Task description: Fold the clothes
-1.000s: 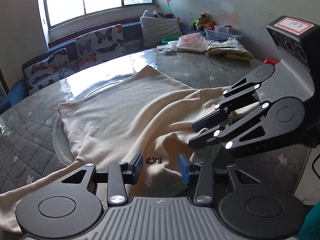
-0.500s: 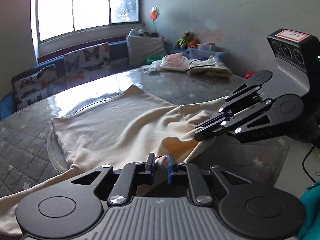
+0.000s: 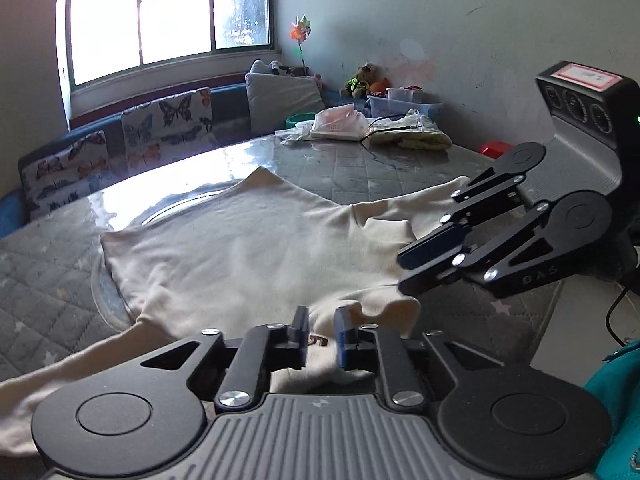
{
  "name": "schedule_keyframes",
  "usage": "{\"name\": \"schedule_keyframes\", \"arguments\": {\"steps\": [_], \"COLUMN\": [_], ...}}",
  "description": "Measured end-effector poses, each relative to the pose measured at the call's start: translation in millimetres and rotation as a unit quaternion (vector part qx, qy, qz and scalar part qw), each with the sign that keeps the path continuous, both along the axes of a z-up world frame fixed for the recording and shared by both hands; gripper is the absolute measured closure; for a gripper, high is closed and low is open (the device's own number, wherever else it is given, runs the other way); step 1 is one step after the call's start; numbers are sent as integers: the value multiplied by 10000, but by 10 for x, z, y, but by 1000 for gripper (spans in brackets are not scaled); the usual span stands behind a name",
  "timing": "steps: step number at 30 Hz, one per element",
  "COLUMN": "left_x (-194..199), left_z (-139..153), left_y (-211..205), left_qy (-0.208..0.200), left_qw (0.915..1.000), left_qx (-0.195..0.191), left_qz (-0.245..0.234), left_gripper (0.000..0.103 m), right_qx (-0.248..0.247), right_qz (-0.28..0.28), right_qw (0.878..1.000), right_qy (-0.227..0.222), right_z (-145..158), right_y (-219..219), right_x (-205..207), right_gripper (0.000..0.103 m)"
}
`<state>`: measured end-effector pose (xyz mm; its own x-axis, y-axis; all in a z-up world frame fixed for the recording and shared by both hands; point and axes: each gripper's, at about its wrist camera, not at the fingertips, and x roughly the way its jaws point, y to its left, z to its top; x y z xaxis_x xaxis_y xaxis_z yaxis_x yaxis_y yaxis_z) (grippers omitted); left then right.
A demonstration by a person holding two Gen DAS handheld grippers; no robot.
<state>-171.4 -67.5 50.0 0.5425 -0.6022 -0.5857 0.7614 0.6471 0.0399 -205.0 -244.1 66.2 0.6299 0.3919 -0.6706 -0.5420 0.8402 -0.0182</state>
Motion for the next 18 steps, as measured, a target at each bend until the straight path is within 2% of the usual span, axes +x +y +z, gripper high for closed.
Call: {"name": "schedule_keyframes", "arguments": {"steps": [1, 2, 6, 7, 8, 9, 10, 11, 15, 18], "left_x": [-6, -13, -2, 14, 31, 50, 72, 72, 65, 58], "left_z": [-23, -45, -189, -226, -261, -293, -315, -301, -235, -184], "left_y": [-37, -75, -211, -231, -252, -264, -268, -242, -182, -148], "left_qy": [-46, -91, -194, -185, -165, -146, -100, -72, -30, -17], "left_qw": [10000, 9998, 9985, 9982, 9980, 9977, 9974, 9977, 9983, 9984], "left_qx": [77, 154, 497, 549, 594, 656, 714, 668, 535, 449], "left_qz": [-22, -45, -126, -147, -143, -116, -79, -86, -212, -330], "left_gripper": [69, 58, 57, 57, 66, 73, 88, 91, 94, 94], "right_qx": [-21, -83, -401, -476, -508, -519, -504, -485, -434, -390], "right_qz": [19, 51, 170, 157, 142, 127, 108, 101, 136, 125], "right_qw": [10000, 10000, 9990, 9987, 9986, 9985, 9986, 9987, 9989, 9992], "right_qy": [6, -8, -96, -107, -100, -87, -75, -97, -143, 4], "right_z": [-27, -65, -225, -255, -273, -283, -281, -257, -168, -256], "right_y": [33, 72, 217, 231, 234, 231, 216, 194, 111, 96], "right_x": [29, 41, 60, 65, 68, 71, 69, 52, -44, -61], "right_gripper": [70, 68, 70, 73, 84, 89, 93, 97, 98, 99]}}
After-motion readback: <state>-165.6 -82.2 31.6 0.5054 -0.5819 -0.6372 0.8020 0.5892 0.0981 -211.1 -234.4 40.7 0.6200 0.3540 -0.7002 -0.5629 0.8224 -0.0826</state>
